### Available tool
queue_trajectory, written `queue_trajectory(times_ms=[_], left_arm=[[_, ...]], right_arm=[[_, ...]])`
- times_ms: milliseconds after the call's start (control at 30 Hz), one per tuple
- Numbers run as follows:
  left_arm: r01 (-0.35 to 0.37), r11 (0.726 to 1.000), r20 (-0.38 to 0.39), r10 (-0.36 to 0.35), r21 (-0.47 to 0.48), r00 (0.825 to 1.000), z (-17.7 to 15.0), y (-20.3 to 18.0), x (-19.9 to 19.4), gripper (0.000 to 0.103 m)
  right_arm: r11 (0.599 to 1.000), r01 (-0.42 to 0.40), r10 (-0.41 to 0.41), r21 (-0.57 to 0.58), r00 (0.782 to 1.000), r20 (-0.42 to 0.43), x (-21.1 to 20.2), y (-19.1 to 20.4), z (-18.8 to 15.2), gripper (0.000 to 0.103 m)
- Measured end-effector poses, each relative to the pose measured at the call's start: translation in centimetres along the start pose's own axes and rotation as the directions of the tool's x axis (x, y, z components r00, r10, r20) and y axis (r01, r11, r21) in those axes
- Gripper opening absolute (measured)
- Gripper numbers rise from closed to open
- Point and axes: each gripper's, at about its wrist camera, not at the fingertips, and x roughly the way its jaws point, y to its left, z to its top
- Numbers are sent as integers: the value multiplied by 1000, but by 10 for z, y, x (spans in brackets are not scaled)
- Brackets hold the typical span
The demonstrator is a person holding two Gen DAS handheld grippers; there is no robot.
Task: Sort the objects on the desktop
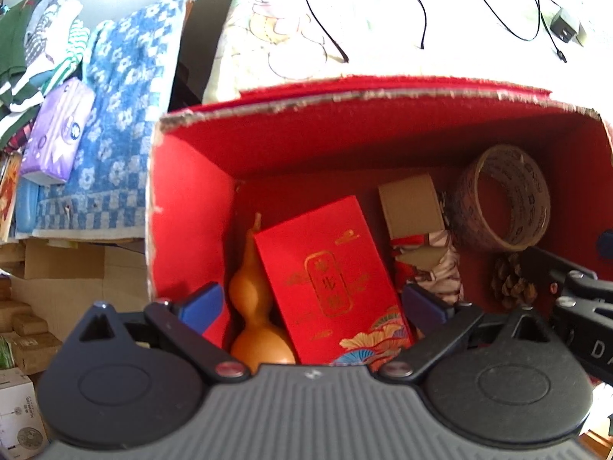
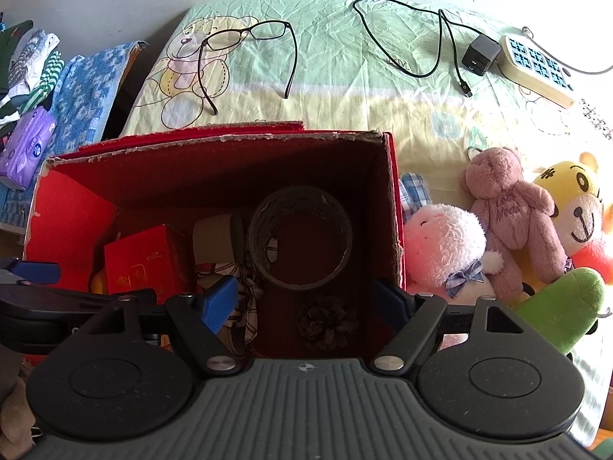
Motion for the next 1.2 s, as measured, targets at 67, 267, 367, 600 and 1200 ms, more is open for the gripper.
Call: queue_trajectory(times_ms=[67,267,367,600,1200], left_arm=[[7,1000,-18,-7,4,1000,-5,1,5,100],[13,999,-48,-12,33,999,-24,-2,11,100],[12,999,-47,-10,49,999,-29,-5,12,100],[8,1000,0,-8,20,1000,-33,-4,6,96],[5,1000,50,-4,-31,999,-39,2,-6,95]], right_arm=[[1000,-6,6,-4,1000,-10,0,1,-3,79],[999,-19,18,-26,1000,-25,-2,4,-13,80],[999,-36,35,-14,999,-36,-1,5,-17,79],[999,-31,31,19,999,-21,1,3,-21,75],[999,-40,40,29,999,0,-3,3,-30,75]])
